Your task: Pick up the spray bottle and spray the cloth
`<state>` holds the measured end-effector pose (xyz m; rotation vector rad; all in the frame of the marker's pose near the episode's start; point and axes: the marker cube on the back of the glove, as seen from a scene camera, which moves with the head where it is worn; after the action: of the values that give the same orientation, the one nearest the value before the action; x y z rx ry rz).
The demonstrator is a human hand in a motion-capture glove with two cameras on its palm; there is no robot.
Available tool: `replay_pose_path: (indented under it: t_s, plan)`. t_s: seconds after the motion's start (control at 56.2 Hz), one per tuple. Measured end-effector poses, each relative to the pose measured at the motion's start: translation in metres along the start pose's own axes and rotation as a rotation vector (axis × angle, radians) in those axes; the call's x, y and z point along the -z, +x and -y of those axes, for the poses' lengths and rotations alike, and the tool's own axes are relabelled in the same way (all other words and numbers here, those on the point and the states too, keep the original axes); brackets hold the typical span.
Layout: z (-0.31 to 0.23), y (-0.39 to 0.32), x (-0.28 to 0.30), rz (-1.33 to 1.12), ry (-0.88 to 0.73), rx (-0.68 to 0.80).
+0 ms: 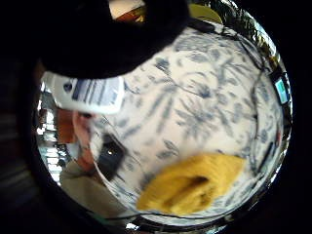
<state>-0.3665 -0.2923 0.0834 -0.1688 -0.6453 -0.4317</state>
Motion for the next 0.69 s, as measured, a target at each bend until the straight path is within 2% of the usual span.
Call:
replay_pose_path:
  t_s: [0.16,0.338,0.569,0.693]
  plan:
    - [-0.080,0.023,0.034,-0.212,-0.032,0.016]
    - [-0.164,0.033,0.071,-0.352,0.005,0.049]
    - [-0.237,0.023,0.098,-0.487,-0.102,0.085]
    - [-0.261,0.017,0.101,-0.518,-0.094,0.110]
